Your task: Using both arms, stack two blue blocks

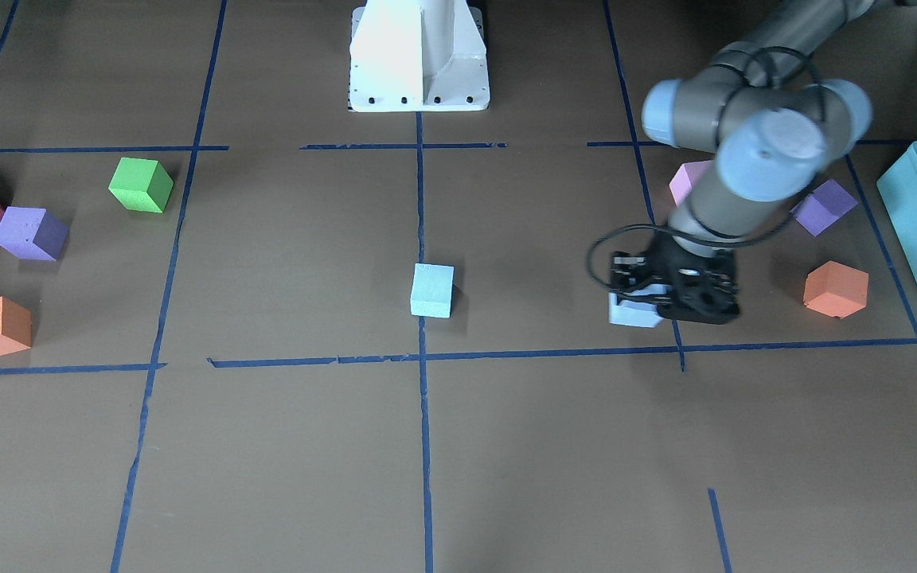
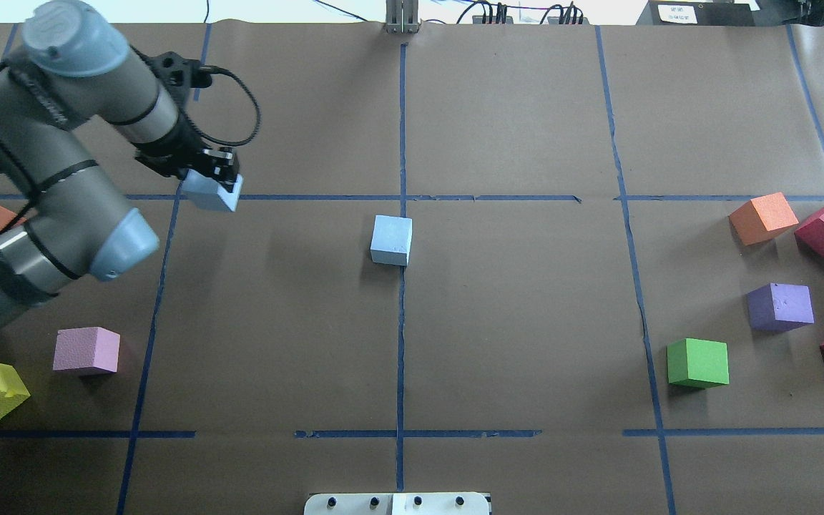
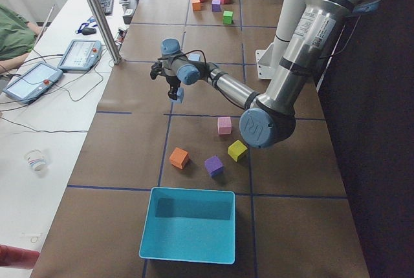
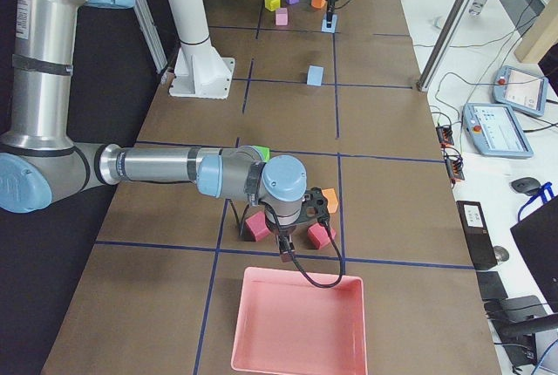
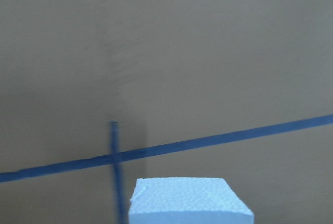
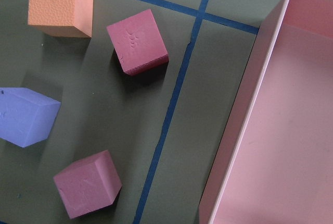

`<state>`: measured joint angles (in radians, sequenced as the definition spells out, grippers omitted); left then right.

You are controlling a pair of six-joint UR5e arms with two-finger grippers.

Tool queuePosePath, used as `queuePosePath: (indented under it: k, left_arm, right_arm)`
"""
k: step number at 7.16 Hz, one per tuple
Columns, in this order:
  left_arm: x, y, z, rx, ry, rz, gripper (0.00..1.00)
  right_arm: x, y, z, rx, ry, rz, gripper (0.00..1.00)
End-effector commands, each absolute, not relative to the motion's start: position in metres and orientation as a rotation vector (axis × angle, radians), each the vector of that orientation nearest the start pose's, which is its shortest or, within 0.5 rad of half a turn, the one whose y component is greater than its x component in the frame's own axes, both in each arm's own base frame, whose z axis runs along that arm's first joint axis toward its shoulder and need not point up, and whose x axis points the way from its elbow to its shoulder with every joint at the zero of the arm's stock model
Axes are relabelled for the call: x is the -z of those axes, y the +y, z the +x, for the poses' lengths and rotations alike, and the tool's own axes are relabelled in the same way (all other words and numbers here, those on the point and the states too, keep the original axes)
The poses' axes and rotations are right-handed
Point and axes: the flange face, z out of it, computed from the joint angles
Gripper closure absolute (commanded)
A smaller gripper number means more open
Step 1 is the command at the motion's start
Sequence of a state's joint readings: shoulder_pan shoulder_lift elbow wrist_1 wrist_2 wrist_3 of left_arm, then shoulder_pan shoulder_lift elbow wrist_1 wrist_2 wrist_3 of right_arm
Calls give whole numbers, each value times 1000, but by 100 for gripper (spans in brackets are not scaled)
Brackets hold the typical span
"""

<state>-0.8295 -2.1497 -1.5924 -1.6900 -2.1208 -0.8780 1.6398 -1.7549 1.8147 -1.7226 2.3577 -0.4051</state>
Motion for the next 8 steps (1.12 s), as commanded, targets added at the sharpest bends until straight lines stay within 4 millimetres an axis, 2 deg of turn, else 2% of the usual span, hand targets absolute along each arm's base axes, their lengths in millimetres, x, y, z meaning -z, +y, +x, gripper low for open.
queuePosePath:
  k: [1,2,3,5,7,8]
  left_arm:
    - [-177,-543,518,-2,890,93,63]
    - [-158,-530,554,-28,880,109,63]
    - [-154,-516,569,-46,869,133,62]
    - [-141,-511,575,-59,881,140,60]
    - [-140,-502,583,-75,882,134,57]
    - [-142,-503,589,-76,873,127,49]
  right_arm:
    - [-636,-401,91,282,-788,100,0]
    - [-636,-401,91,282,-788,100,0]
    - [-636,-401,91,282,-788,100,0]
    - [-635,-402,91,283,-787,102,0]
    - [-635,-402,91,283,-787,102,0]
    - [-635,-403,91,282,-787,102,0]
